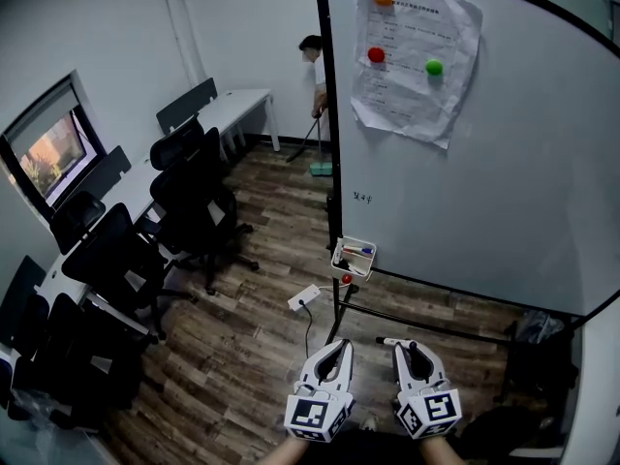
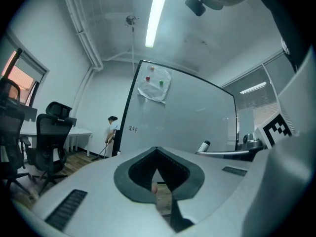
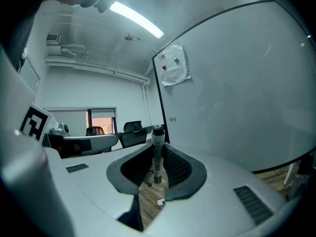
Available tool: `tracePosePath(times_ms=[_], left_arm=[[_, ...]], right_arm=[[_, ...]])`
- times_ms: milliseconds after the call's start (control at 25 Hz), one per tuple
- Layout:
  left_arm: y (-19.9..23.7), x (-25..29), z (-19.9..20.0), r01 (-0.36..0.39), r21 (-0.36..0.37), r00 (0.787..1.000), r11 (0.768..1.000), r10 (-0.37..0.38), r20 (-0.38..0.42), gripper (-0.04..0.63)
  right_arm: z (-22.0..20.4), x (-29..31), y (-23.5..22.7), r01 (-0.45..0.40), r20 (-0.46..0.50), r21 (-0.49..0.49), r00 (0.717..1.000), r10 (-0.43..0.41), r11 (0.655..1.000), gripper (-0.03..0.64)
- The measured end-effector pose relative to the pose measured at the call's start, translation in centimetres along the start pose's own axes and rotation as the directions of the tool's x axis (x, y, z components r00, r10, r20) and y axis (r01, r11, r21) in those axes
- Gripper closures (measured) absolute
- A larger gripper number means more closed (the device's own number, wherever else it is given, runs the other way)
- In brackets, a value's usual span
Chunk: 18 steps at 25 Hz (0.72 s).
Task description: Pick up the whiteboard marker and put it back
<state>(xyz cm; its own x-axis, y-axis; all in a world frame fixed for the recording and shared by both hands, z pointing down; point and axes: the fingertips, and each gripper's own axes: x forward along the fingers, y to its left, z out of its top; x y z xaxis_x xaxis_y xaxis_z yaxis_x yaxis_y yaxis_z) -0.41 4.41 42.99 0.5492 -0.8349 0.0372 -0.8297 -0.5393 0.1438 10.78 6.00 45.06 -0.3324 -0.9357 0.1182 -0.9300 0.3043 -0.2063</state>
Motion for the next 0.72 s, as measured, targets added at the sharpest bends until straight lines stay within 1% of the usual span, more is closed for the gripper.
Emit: tracePosePath(times_ms=[120, 280, 720], left_arm=[[0.27, -0.15, -0.22, -0.014, 0.004, 1.0, 1.0, 0.014, -0.008, 0.589], [0.45, -0.29, -0.21, -0.022, -0.028, 1.0, 0.999, 0.022, 0.005, 0.589], [-0.1, -0.38, -0.28, -0.036, -0.016, 0.999, 0.999, 0.036, 0.001, 0.589]], right_arm=[[-0.1, -0.07, 0.24, -0.004, -0.003, -0.002, 1.0, 0.004, 1.0, 0.54], [-0.29, -0.14, 0.22, -0.01, -0.01, -0.003, 1.0, 0.01, 1.0, 0.54], [-0.25, -0.49, -0.07, -0.028, -0.011, -0.002, 1.0, 0.028, 1.0, 0.54]])
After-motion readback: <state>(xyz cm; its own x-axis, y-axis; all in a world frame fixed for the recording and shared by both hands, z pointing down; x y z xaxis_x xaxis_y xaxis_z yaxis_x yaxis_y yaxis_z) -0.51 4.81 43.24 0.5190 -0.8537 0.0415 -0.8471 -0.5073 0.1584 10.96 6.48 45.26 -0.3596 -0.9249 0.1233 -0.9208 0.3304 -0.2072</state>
